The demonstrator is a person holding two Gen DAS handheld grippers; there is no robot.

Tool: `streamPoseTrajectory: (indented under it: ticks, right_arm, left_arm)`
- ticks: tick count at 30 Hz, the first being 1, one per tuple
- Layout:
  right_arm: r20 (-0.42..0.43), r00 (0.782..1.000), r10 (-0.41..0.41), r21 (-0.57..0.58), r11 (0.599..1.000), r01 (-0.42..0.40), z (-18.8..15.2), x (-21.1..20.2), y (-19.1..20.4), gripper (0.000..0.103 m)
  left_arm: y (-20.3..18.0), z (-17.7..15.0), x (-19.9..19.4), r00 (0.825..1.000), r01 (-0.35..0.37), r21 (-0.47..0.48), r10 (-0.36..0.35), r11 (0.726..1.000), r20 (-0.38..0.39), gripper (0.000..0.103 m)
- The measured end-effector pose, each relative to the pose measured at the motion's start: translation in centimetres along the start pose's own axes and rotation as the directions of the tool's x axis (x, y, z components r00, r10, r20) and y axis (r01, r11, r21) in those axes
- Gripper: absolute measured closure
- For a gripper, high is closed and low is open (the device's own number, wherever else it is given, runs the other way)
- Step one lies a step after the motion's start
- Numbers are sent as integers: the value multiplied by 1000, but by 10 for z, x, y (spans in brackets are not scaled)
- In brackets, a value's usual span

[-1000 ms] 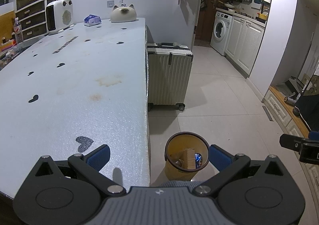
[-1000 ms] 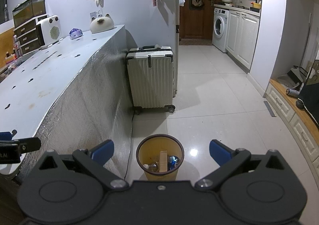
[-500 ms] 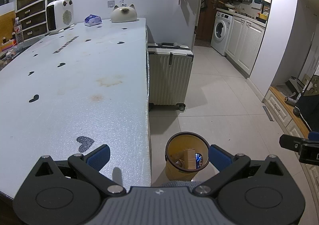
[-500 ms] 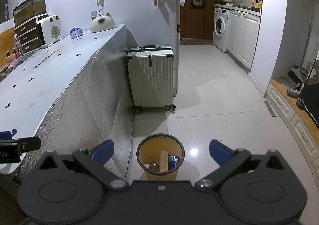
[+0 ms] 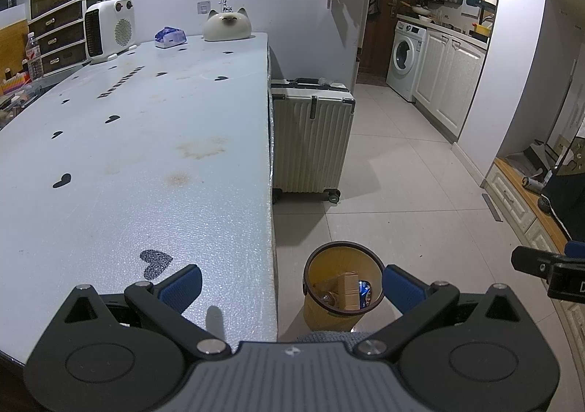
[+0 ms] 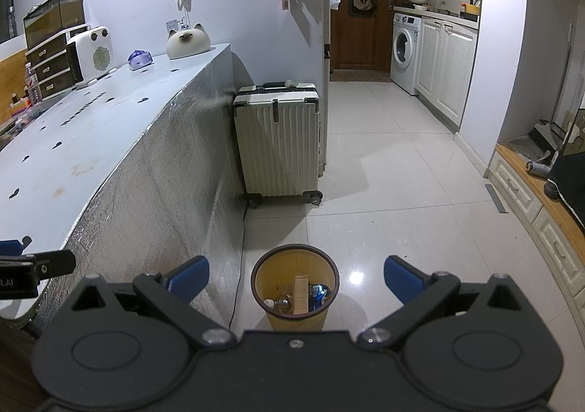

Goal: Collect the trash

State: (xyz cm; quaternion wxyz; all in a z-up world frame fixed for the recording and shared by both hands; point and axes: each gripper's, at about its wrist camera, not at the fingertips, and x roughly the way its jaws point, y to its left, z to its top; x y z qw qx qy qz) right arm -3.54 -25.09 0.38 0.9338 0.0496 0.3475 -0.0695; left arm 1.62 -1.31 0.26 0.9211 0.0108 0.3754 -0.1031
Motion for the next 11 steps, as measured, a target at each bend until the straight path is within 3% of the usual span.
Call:
streamPoseTrajectory:
  ticks: [11]
  right_arm:
    - [0,1000,0,0,1000,0,0,0,0,0]
  left_arm:
    - [3,3,1,1000,-12,-3,12,1000,-3,0]
